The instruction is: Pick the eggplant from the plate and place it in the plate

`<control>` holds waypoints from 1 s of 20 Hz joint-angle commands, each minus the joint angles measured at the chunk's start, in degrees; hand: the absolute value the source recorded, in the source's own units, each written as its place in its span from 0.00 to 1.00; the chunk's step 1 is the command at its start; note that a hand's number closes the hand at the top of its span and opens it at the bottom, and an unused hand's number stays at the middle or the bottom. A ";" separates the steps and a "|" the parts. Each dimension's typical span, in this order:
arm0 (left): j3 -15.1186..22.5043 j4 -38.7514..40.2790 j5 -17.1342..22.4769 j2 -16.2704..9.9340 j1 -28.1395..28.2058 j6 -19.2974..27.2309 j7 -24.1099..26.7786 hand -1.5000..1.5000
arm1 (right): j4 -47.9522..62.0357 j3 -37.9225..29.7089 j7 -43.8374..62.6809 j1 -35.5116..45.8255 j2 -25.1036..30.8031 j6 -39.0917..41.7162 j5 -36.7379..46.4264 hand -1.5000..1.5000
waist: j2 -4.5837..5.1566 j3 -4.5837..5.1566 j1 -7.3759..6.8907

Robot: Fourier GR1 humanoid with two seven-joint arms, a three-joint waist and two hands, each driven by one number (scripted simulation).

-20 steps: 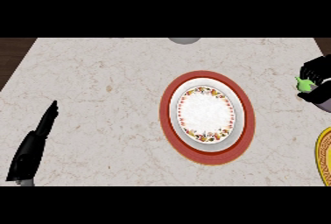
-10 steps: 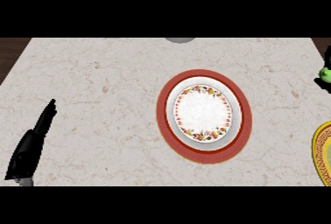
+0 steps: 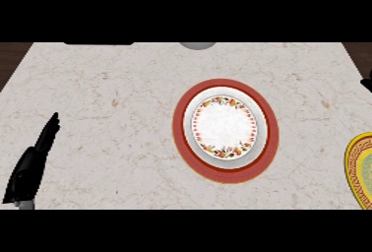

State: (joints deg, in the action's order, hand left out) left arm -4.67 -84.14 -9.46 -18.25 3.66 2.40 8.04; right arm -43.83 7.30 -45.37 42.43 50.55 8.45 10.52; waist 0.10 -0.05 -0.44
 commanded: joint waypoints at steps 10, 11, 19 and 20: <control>-0.83 -1.81 -1.11 1.56 2.40 0.47 -0.32 0.50 | -30.01 3.28 25.20 -1.85 -11.91 5.12 -2.92 1.00 | -0.41 0.12 0.64; -3.29 -2.07 1.39 -1.00 2.12 -2.79 1.08 0.50 | -31.16 1.10 25.27 -3.59 -9.73 8.22 -4.14 1.00 | -0.32 0.09 0.59; 0.71 -4.31 -2.64 2.55 -0.35 -0.19 -4.45 0.50 | -34.09 11.68 38.67 -1.36 -22.72 5.49 4.77 1.00 | -0.15 0.05 -0.24; -1.80 -0.52 -0.78 1.26 2.84 -1.87 1.39 0.50 | -37.48 11.53 42.38 -2.14 -22.43 7.21 4.33 1.00 | -0.23 0.09 0.05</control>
State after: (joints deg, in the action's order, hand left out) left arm -5.76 -85.06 -10.75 -16.96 4.17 1.38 7.10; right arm -78.24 15.75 -9.61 40.24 31.90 14.78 12.34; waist -0.13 0.04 -0.20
